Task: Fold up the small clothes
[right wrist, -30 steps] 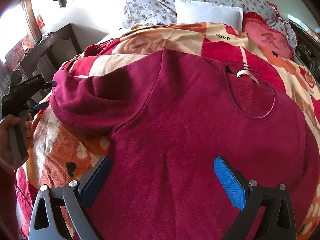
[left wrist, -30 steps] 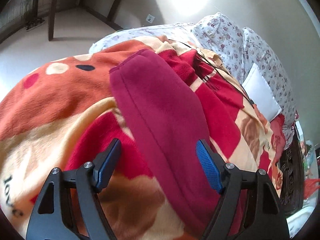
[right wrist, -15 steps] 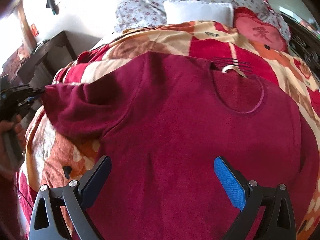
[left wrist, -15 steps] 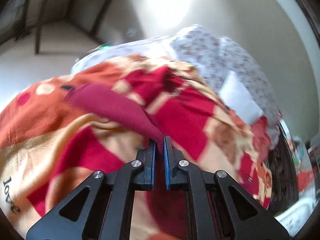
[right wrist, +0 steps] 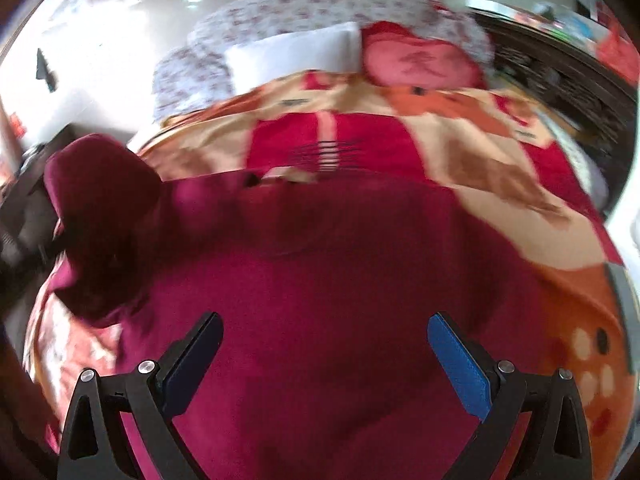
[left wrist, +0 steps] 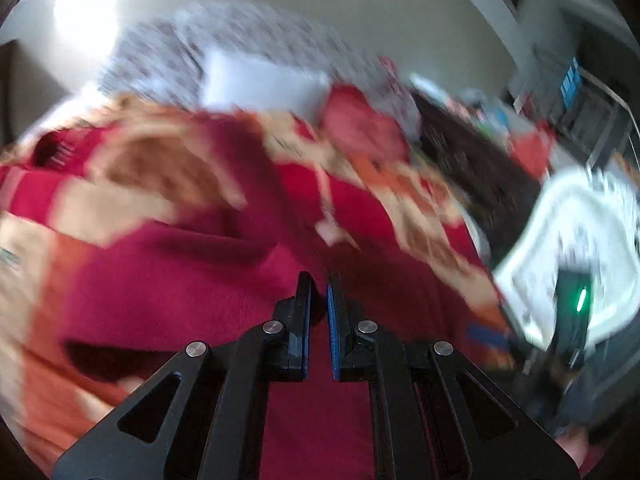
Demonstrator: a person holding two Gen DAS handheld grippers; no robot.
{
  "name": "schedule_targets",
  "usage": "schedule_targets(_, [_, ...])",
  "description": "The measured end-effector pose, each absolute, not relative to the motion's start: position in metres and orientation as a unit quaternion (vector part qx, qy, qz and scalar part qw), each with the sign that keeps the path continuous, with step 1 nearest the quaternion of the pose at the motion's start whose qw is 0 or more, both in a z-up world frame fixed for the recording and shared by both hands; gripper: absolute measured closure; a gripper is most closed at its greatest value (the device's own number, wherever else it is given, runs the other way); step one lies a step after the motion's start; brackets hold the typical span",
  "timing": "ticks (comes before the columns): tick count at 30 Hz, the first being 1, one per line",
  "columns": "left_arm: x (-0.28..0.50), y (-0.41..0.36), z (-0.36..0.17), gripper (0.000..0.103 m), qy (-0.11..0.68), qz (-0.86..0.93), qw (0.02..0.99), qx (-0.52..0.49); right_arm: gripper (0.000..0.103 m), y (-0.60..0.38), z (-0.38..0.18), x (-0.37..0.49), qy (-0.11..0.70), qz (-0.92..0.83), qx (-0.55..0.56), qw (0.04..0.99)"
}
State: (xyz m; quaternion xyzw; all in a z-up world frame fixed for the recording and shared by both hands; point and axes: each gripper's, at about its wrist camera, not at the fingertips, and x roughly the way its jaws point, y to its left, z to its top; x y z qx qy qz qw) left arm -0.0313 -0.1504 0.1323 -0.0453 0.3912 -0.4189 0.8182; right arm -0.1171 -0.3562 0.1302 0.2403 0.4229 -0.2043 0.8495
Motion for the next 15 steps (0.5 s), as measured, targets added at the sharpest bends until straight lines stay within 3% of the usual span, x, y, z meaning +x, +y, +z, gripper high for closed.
schedule_targets(4, [-0.066,-0.200,0.084,0.097,0.437,-0.450,0.779,0.018,0.001,-0.390,0.119,-0.143,0.426,-0.243,0.266,0.830])
schedule_targets(7, [-0.082,-0.205,0.071,0.087,0.455,-0.463,0.759,0.053,0.001,-0.406,0.113,-0.157,0.425,-0.251,0.286,0.822])
schedule_targets(9, [-0.088,-0.194,0.080,0.074,0.450,-0.470,0.757,0.059,0.001,-0.412,0.112,-0.161,0.420,-0.245,0.293,0.823])
schedule_targets(11, [-0.092,-0.171,0.095,0.045,0.439,-0.480,0.757,0.059,0.001,-0.412,0.113,-0.162,0.415,-0.238,0.295,0.827])
schedule_targets(15, [-0.089,-0.122,0.118,0.041,0.400,-0.453,0.794,0.066,0.001,-0.410,0.111,-0.150,0.397,-0.212,0.295,0.843])
